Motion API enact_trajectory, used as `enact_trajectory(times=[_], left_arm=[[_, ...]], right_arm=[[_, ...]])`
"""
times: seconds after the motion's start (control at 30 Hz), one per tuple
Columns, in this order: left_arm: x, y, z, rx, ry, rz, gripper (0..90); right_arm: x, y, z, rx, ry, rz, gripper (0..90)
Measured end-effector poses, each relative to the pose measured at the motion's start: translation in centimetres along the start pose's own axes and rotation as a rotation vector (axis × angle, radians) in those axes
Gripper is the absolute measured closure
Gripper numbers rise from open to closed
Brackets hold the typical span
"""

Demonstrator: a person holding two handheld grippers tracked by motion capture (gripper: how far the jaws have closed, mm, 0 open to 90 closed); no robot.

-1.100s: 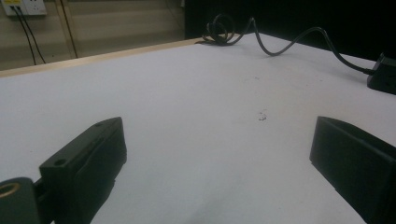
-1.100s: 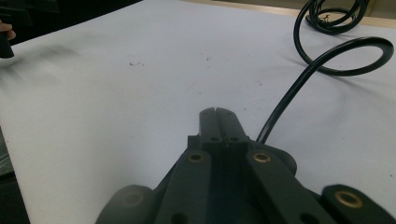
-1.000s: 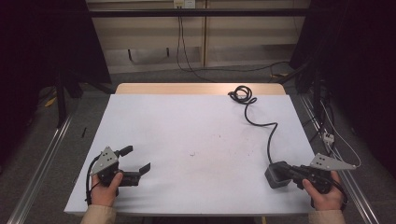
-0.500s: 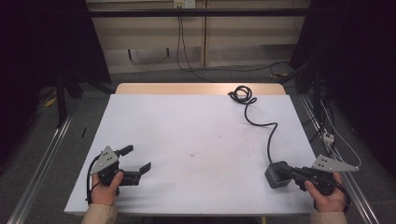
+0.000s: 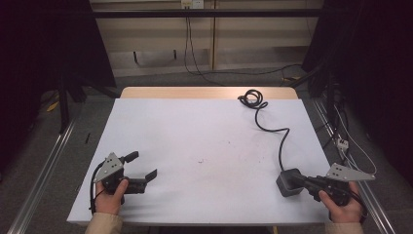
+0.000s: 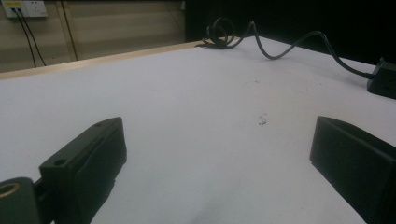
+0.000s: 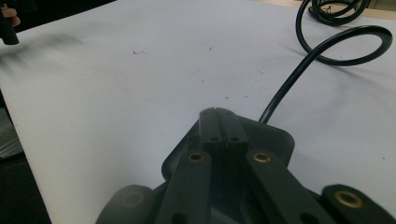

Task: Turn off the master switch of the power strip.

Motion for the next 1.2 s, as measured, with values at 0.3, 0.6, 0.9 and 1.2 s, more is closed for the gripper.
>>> enact_trajectory(times=[0.3,0.6,0.9,1.2], left_arm=[[-0.01,0.08,-0.01,0.000,-0.008,0.003,3.5],[-0.02,0.11,-0.05,-0.002,-0.007,0.004,3.4],[-0.01,0.17,-0.06,-0.003,-0.009,0.004,3.4],[0.01,0.20,-0.10,-0.004,-0.008,0.001,3.4]], right_arm=[[0.18,-0.15,0.02,0.001,-0.001,-0.007,90.0],[0.21,-0.54,0.25,-0.001,0.005,-0.001,90.0],[0.59,-1.00,0.67,0.004,0.008,-0.008,90.0],[0.70,-0.94,0.66,0.008,-0.001,-0.022,90.0]])
Point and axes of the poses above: each handheld gripper's, and its own axes: y roughly forward along the jaws, x roughly out of its underside, z roughly to its right, the point moved 9 cm from there along y, roughly forward along the jaws
